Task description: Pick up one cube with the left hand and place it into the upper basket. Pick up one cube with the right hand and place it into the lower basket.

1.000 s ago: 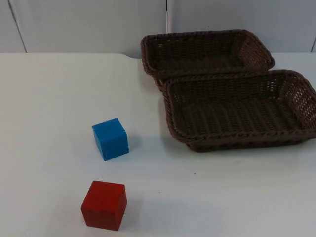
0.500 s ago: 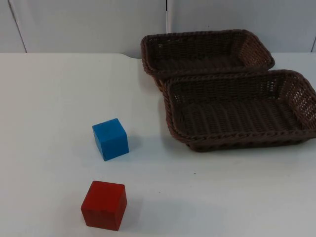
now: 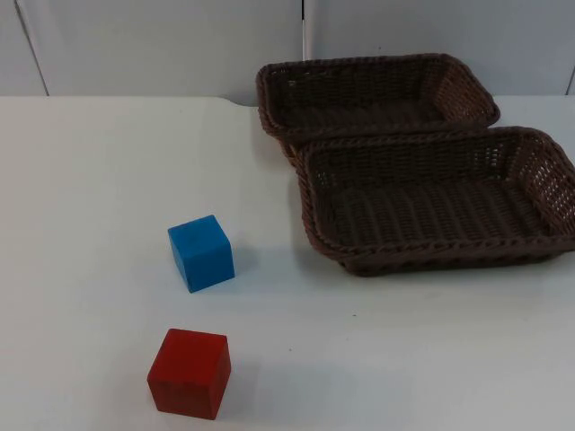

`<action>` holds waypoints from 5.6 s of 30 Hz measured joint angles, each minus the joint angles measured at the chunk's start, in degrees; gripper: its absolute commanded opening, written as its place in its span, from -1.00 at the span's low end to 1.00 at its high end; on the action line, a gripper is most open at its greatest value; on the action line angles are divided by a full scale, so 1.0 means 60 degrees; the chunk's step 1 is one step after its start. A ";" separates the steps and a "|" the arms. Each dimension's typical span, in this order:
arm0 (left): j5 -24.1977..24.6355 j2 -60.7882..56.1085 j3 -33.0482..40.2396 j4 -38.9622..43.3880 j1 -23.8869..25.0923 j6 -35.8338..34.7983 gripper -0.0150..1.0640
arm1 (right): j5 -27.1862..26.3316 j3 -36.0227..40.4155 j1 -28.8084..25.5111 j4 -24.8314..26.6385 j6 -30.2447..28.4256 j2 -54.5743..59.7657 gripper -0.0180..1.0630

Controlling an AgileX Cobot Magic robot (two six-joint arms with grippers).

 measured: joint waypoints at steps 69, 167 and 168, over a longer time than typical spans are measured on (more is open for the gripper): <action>-0.2095 1.1579 -0.4105 -0.4323 -0.0849 0.5151 0.97 | 0.0000 0.0000 0.0000 0.0000 0.0022 0.0000 0.98; -0.2406 1.3622 -0.6501 -0.2747 -0.3053 0.6265 -0.98 | 0.0000 0.0000 0.0000 0.0317 0.0045 0.0000 0.98; -0.2406 1.3622 -0.6501 -0.2747 -0.3053 0.6265 -0.98 | 0.0000 0.0000 0.0000 0.0317 0.0045 0.0000 0.98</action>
